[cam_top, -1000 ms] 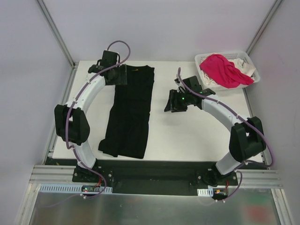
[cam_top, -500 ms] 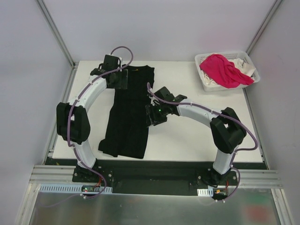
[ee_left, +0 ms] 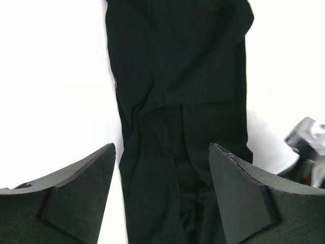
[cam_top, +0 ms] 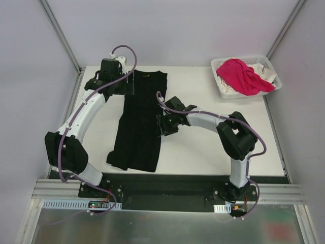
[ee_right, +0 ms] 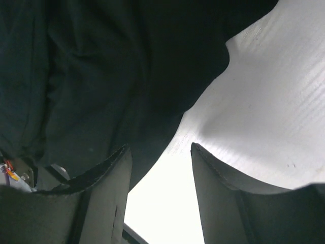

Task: Fold and stack the t-shirts
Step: Rotate the tshirt 90 degrees

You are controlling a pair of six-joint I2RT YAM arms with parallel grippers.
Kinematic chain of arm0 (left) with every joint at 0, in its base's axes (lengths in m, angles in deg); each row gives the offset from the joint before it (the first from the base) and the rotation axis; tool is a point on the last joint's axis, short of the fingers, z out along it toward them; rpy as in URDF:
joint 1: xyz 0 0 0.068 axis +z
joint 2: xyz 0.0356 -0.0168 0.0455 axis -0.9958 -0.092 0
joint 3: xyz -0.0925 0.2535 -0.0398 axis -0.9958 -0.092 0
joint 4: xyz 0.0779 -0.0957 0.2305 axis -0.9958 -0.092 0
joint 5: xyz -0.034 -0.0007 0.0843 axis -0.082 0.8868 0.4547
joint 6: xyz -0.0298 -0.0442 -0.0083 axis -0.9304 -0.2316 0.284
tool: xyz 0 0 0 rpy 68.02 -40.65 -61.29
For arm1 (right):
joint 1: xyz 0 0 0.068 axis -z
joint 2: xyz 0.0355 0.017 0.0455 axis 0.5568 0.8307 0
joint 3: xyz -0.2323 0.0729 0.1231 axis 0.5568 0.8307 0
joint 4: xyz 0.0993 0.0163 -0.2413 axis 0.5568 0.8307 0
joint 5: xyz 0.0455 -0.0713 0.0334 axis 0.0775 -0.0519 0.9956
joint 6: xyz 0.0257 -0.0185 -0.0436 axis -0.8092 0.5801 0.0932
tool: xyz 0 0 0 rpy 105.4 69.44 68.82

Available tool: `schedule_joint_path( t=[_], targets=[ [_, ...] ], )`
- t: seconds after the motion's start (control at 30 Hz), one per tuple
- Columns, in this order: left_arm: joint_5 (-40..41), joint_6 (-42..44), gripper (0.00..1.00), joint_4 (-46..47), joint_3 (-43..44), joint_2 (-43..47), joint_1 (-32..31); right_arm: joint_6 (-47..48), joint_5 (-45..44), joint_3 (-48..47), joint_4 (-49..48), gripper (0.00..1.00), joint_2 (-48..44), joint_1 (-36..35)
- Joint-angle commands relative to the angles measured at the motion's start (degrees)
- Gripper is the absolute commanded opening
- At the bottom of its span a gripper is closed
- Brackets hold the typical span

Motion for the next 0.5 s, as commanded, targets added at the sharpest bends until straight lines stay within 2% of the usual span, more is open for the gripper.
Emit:
schedule_joint_path(
  t=[0.0,0.27,0.47],
  targets=[
    [-0.70,1.56,0.73,1.20,0.39,3.75,-0.22,-0.98,0.24,-2.66,-3.20,0.53,4.29,0.12],
    [-1.75,1.38,0.73,1.20,-0.40,3.32,-0.22,-0.45,0.42,-8.02,-2.85,0.53,10.28,0.20],
    [-1.84,1.38,0.73,1.29,-0.49,1.82,-0.22,-1.33,1.39,-8.64,-2.94,0.53,10.55,0.20]
  ],
)
